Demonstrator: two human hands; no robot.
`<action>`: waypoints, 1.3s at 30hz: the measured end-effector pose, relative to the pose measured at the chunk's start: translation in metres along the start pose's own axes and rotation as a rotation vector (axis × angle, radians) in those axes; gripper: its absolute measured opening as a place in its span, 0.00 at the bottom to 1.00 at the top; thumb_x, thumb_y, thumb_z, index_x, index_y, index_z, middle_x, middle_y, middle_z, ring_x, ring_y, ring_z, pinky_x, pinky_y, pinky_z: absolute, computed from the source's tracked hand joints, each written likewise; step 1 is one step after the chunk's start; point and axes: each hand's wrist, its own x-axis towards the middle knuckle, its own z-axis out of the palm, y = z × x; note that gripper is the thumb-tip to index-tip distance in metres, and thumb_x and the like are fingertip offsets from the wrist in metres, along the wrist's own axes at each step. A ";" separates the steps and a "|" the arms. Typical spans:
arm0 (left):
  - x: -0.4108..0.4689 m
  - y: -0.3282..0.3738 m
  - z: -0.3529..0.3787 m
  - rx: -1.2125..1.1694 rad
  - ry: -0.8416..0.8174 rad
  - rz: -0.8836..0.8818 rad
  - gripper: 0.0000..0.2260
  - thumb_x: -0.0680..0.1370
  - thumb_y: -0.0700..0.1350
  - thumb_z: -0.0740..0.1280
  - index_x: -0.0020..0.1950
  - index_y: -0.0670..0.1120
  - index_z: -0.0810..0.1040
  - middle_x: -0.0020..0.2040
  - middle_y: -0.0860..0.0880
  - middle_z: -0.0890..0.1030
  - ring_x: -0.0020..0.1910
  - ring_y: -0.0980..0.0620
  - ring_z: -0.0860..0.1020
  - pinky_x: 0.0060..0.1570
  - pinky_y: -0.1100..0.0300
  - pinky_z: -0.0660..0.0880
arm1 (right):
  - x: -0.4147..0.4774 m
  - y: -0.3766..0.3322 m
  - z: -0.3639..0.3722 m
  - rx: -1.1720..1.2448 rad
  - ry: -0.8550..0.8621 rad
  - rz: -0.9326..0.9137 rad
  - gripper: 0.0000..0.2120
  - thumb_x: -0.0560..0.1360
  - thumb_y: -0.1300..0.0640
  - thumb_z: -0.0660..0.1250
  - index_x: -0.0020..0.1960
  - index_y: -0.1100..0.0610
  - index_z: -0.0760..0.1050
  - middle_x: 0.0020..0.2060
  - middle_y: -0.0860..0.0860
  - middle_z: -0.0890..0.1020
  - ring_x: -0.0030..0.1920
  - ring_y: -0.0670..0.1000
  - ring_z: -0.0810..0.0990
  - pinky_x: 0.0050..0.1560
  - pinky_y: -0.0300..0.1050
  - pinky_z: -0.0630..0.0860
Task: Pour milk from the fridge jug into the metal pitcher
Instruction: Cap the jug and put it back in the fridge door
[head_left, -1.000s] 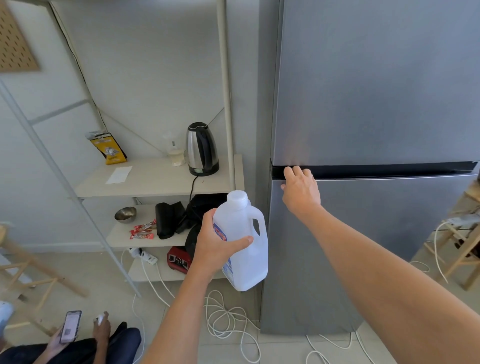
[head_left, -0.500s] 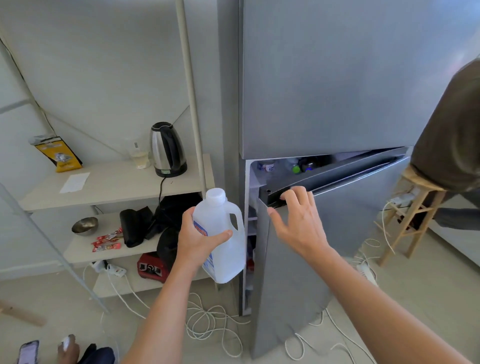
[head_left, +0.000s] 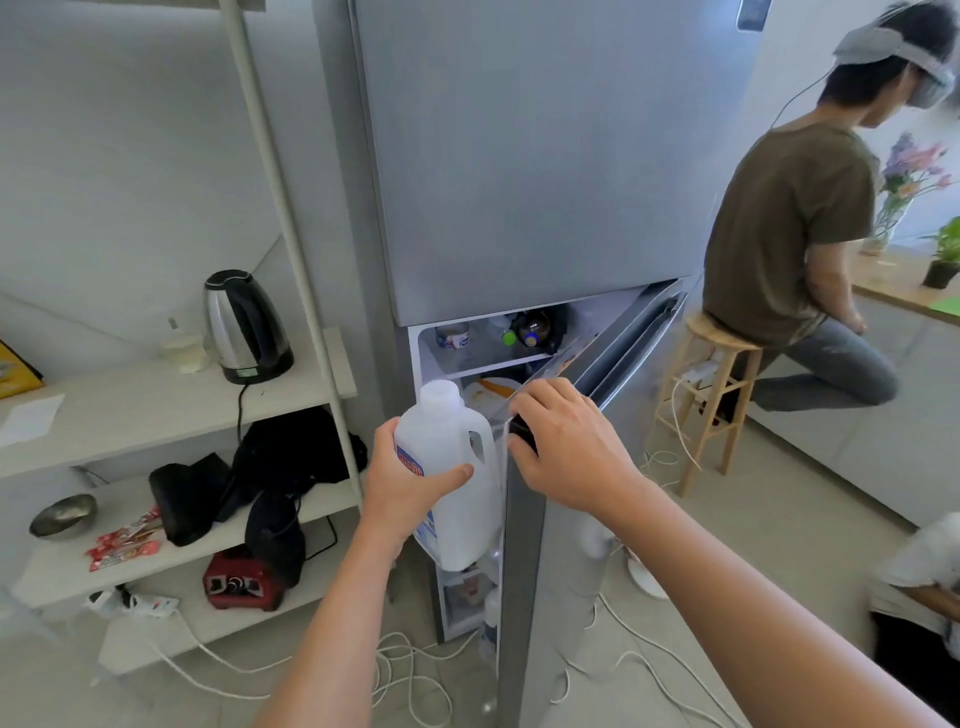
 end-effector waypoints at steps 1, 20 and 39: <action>0.000 0.001 0.004 -0.004 -0.011 0.006 0.40 0.61 0.46 0.85 0.67 0.53 0.67 0.59 0.56 0.77 0.57 0.55 0.78 0.54 0.54 0.78 | -0.004 0.003 -0.004 0.006 -0.011 0.000 0.16 0.75 0.48 0.57 0.55 0.54 0.77 0.52 0.48 0.78 0.55 0.53 0.73 0.60 0.47 0.72; -0.008 0.002 0.040 0.026 -0.139 0.001 0.40 0.61 0.46 0.84 0.67 0.54 0.68 0.59 0.55 0.77 0.57 0.55 0.78 0.54 0.53 0.79 | -0.052 0.049 -0.055 -0.198 -0.133 0.329 0.18 0.77 0.46 0.61 0.64 0.52 0.72 0.66 0.53 0.67 0.65 0.56 0.66 0.64 0.53 0.67; -0.016 0.018 0.121 -0.002 -0.306 0.071 0.40 0.62 0.46 0.84 0.67 0.57 0.66 0.60 0.56 0.75 0.58 0.57 0.76 0.54 0.55 0.76 | -0.105 0.112 -0.106 -0.282 -0.268 0.470 0.21 0.77 0.51 0.67 0.68 0.48 0.70 0.67 0.47 0.70 0.69 0.52 0.68 0.67 0.51 0.64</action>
